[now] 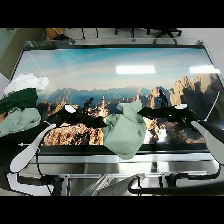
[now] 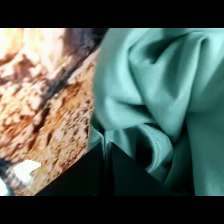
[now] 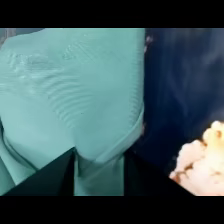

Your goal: Fold the shirts.

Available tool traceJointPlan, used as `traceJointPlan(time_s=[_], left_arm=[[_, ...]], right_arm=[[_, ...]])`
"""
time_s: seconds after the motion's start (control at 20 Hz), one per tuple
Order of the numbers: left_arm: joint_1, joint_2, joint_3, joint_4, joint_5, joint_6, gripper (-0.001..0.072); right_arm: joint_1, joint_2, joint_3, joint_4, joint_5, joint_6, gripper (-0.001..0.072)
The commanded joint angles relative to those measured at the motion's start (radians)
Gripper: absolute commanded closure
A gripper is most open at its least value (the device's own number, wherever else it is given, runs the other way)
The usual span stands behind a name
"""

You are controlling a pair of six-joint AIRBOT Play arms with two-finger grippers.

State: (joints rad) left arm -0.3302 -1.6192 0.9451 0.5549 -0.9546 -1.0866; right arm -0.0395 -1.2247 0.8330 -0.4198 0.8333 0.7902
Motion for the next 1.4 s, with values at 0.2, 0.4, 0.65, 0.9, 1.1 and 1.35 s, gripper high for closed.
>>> traceJointPlan(time_s=[0.2, 0.4, 0.65, 0.9, 1.1, 1.35], left_arm=[[0.074, -0.018, 0.137, 0.003, -0.172, 0.011, 0.0694], [0.168, 0.135, 0.225, 0.003, -0.212, -0.001, 0.0696], [0.279, 0.435, 0.434, 0.003, -0.259, -0.022, 0.0696], [0.355, 0.718, 0.621, 0.03, -0.258, -0.022, 0.0696], [0.426, 0.877, 0.688, 0.148, -0.257, -0.042, 0.0696], [0.495, 0.968, 0.487, 0.158, -0.249, -0.04, 0.0696]], right_arm=[[0.011, -0.036, 0.065, 0.024, 0.014, -0.021, 0.0692], [-0.028, 0.068, 0.22, 0.024, 0.195, -0.02, 0.0692], [-0.101, 0.317, 0.545, 0.024, 0.357, 0.01, 0.0692], [-0.104, 0.564, 0.71, 0.016, 0.353, -0.026, 0.0692], [-0.104, 0.704, 0.717, -0.04, 0.314, -0.035, 0.0692], [-0.104, 0.649, 0.715, -0.032, 0.342, -0.035, 0.0692]])
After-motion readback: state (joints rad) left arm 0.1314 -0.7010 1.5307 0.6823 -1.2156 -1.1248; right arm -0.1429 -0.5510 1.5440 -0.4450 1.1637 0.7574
